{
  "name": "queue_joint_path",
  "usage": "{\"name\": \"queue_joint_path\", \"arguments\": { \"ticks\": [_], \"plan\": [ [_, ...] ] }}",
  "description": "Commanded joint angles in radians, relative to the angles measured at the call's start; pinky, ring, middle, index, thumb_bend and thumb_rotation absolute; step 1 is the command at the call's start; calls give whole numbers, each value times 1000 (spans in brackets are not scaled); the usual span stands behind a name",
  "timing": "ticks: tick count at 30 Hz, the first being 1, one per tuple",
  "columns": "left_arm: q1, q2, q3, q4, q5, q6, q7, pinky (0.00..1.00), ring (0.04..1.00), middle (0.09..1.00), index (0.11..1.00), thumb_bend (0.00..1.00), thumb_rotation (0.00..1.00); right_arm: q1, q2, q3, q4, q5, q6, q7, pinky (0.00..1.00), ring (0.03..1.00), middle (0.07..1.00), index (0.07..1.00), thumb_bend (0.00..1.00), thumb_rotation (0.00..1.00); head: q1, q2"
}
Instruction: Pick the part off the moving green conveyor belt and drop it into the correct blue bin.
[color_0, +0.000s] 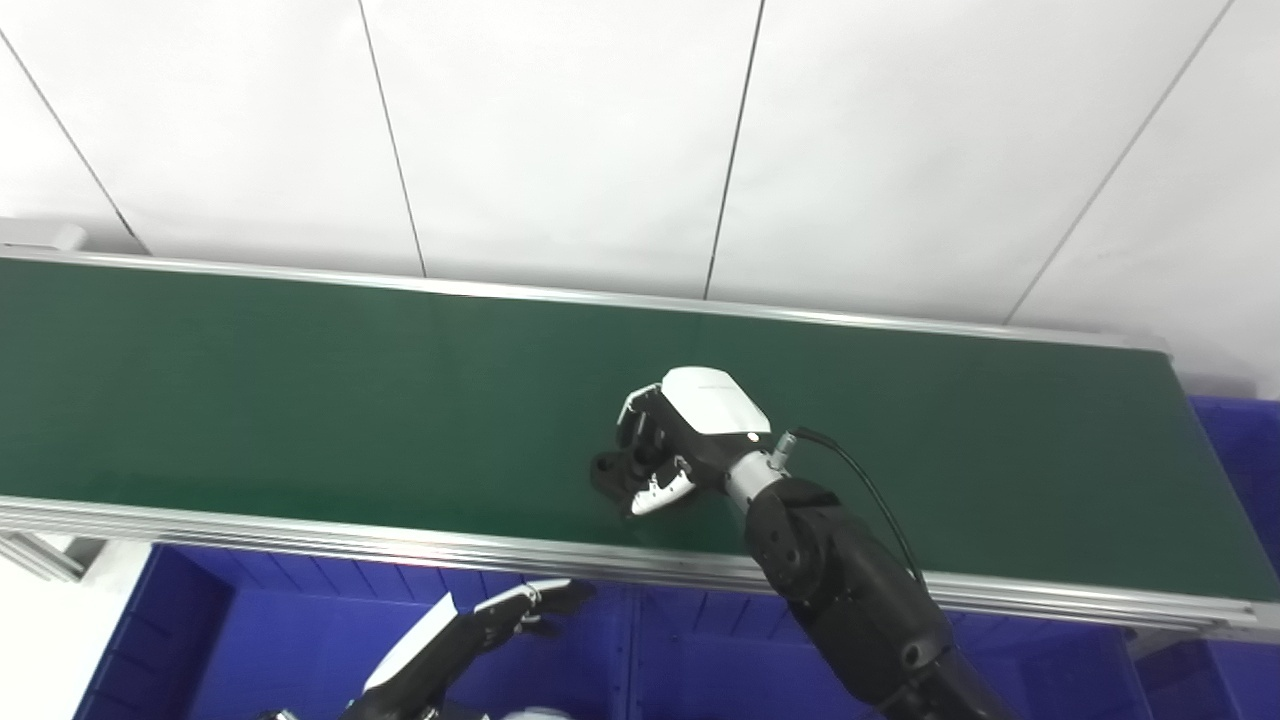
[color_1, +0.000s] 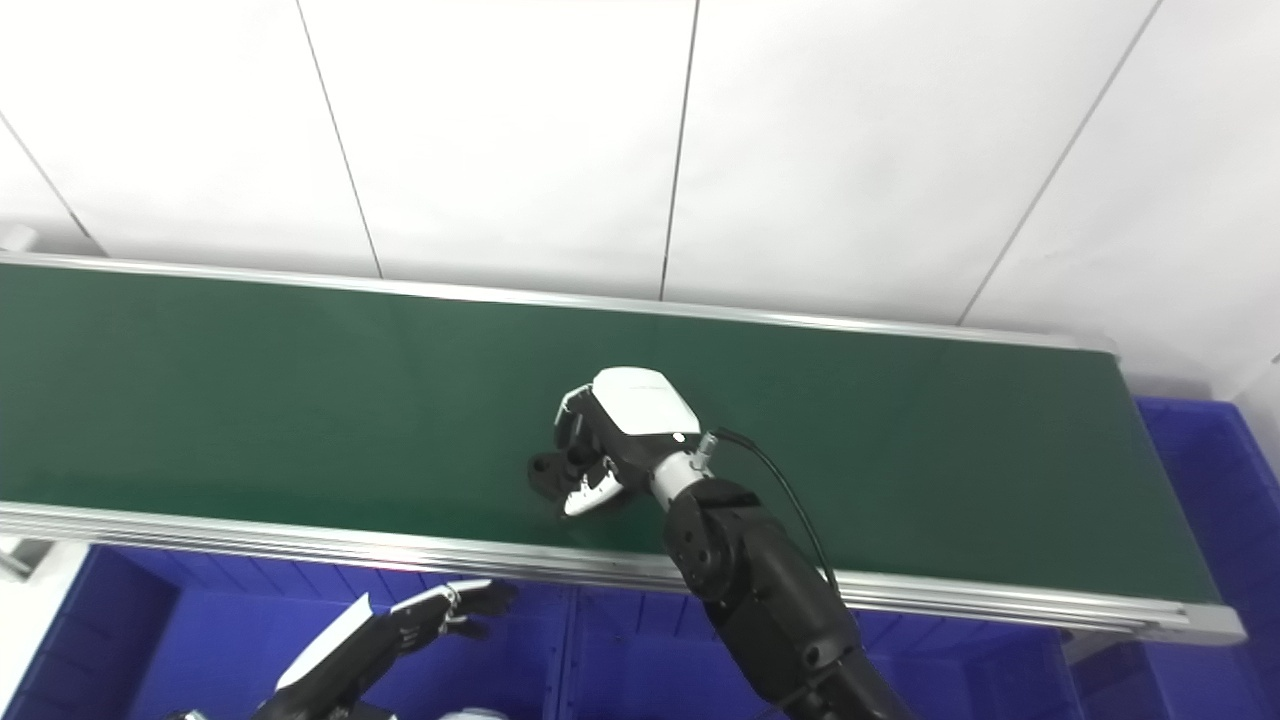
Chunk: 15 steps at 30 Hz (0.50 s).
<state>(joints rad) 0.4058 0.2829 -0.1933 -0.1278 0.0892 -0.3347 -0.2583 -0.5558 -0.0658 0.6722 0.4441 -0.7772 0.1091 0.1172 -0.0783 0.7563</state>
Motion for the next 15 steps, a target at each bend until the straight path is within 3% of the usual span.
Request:
{"name": "queue_joint_path", "arguments": {
  "ticks": [1,7,13,15],
  "plan": [
    [-1,3,0,-29,-13,-6,-4,771,848,874,831,690,355,-1,0,14,-20,-22,-51,-18,305,377,466,544,512,0,-1,2],
    [-8,2,1,-23,-1,-19,1,750,837,866,823,689,350,23,-23,20,-82,-34,-65,-34,283,369,463,543,512,0,-5,4],
    [-7,4,1,-34,-6,-3,-3,747,837,868,823,687,349,70,-53,-6,-281,-56,-20,10,276,355,469,556,508,0,-3,7],
    [-8,5,1,-34,-3,-5,-3,740,834,866,822,688,351,87,-63,-22,-375,-73,26,60,278,356,472,555,508,0,-6,10]
  ]
}}
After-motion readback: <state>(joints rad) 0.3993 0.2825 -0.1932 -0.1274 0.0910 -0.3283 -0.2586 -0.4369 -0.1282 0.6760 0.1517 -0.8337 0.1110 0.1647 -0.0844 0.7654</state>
